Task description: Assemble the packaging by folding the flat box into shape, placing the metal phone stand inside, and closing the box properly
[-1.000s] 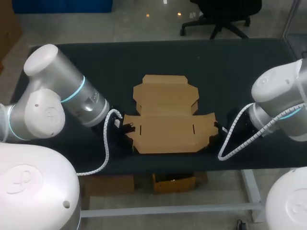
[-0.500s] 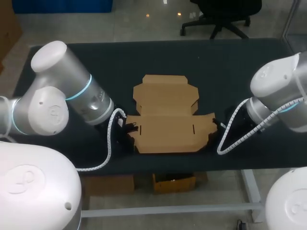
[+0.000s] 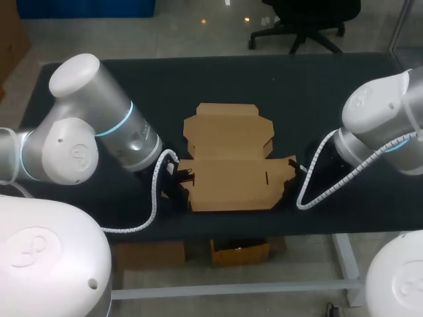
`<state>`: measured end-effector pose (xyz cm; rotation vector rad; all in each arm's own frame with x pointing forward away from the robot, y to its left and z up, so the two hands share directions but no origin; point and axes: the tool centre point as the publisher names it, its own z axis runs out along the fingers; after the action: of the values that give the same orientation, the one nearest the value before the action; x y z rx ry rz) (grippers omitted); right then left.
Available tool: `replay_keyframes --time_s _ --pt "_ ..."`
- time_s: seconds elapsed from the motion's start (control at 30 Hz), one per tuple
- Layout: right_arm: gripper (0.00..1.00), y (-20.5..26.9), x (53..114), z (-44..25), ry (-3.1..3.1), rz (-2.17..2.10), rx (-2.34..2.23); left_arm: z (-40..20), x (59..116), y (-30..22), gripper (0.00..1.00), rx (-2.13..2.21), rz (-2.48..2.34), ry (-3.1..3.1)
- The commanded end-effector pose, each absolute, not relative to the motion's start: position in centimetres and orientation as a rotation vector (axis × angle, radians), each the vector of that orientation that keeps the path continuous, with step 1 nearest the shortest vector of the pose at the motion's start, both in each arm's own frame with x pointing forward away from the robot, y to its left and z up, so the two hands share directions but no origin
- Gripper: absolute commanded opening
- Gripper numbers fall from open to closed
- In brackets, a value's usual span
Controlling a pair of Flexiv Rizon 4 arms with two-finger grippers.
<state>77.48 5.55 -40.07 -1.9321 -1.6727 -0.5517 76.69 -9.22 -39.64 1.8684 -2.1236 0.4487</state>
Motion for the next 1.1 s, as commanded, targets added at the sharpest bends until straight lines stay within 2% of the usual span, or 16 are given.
replay_keyframes --time_s 0.03,1.1 --pt "0.00 5.9 77.5 -40.0 -1.682 -0.539 -1.933 -39.6 76.7 -9.6 0.00 1.866 0.437 -2.140" --pt "0.00 7.3 77.6 -39.6 -1.749 -0.500 -1.929 -38.6 77.7 -10.0 0.00 1.829 0.452 -2.207"
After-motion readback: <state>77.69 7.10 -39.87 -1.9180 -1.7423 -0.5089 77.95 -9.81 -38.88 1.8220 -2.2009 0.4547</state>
